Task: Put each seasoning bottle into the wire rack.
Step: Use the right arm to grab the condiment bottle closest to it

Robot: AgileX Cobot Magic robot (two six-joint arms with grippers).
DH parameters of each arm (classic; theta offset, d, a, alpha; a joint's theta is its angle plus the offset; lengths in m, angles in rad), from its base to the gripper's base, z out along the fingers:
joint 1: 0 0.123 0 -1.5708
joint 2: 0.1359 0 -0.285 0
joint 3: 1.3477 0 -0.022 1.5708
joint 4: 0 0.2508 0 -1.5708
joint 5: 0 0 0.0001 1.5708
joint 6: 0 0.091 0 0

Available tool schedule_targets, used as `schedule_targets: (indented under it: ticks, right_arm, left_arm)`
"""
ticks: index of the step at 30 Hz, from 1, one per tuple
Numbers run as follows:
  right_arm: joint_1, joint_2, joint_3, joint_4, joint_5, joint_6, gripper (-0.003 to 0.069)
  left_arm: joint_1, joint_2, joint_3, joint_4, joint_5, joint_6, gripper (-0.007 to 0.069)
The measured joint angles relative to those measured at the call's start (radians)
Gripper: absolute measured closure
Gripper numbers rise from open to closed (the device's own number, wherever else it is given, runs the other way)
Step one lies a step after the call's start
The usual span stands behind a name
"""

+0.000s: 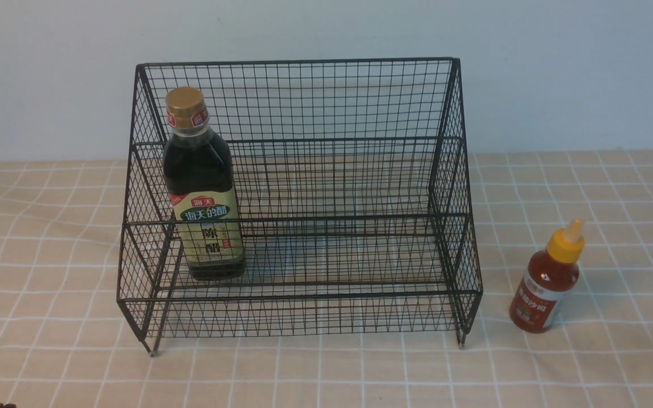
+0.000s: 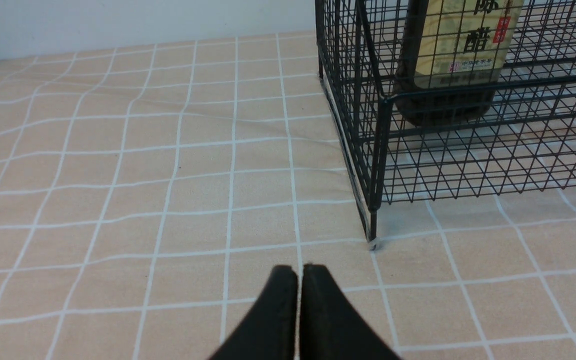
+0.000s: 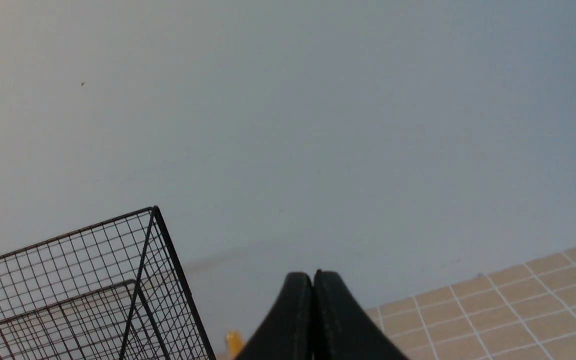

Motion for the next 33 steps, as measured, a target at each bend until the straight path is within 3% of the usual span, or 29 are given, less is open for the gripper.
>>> schedule_targets:
  ticks: [12, 20, 26, 30, 33]
  right_arm:
    - [0.000, 0.000, -0.003, -0.008, -0.241, 0.072, 0.0669]
    - [0.000, 0.250, -0.213, -0.368, -0.160, 0.178, 0.0596]
    - [0.000, 0.558, -0.334, -0.699, -0.251, 0.430, 0.0495]
    - [0.000, 0.826, -0.413, -0.949, -0.373, 0.618, 0.0386]
    - [0.000, 0.923, -0.442, -1.003, -0.386, 0.662, 0.0339]
  left_arm:
    - [0.000, 0.000, 0.000, 0.000, 0.000, 0.000, 0.0631]
    - [0.000, 0.000, 0.000, 0.000, 0.000, 0.000, 0.0631]
    - [0.000, 0.000, 0.000, 0.000, 0.000, 0.000, 0.0631]
    - [0.000, 0.000, 0.000, 0.000, 0.000, 0.000, 0.0631]
    - [0.000, 0.000, 0.000, 0.000, 0.000, 0.000, 0.0631]
